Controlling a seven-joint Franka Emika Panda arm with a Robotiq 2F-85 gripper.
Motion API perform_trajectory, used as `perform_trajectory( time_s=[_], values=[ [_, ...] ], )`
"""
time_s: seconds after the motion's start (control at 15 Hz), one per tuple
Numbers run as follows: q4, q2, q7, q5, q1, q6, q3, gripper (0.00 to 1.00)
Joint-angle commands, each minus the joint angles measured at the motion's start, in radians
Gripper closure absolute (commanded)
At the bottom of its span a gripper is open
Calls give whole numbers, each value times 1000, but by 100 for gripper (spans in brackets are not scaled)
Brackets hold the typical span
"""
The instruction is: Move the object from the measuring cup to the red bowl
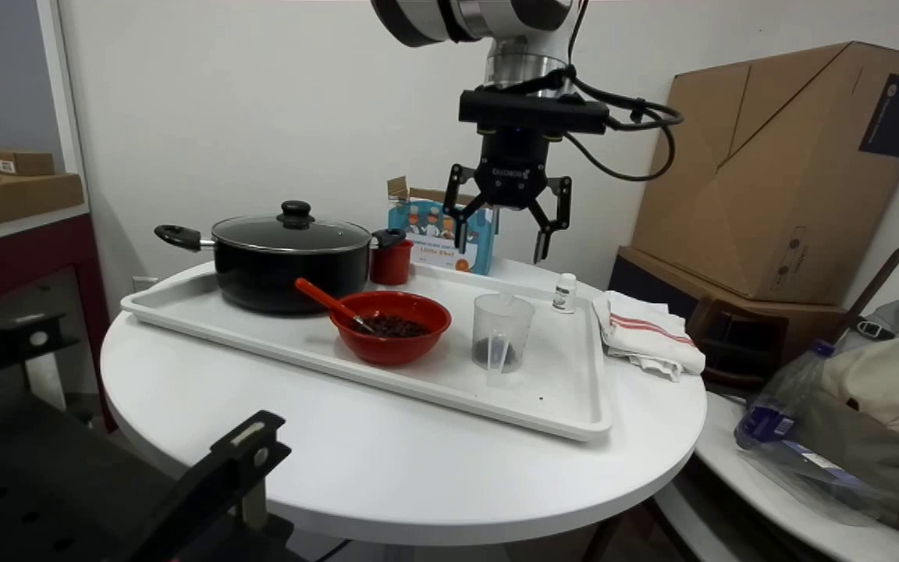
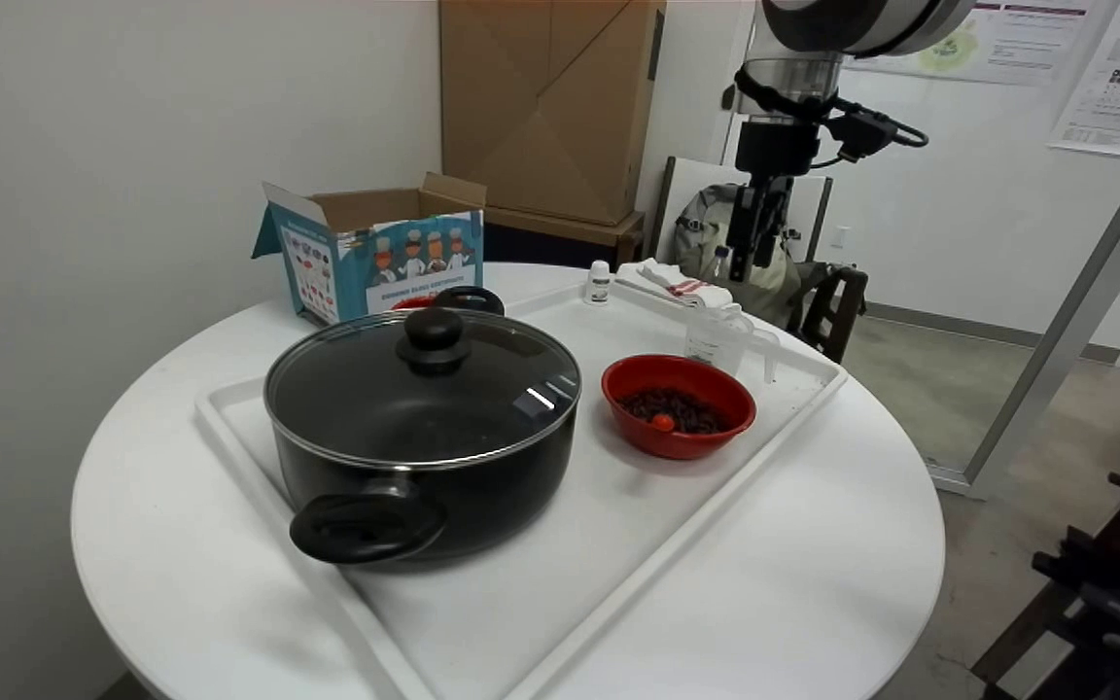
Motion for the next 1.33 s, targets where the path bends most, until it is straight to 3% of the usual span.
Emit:
perform_trajectory(
  time_s=[0.0, 0.47, 0.8, 1.27],
  values=[
    [-67, -16, -18, -14, -18, 52, 0, 0],
    [-124, 33, 20, -70, -8, 163, -46, 0],
    [-97, 102, 35, -98, -13, 223, -71, 0],
    [1, 195, 30, -55, -49, 214, -26, 0]
  ],
)
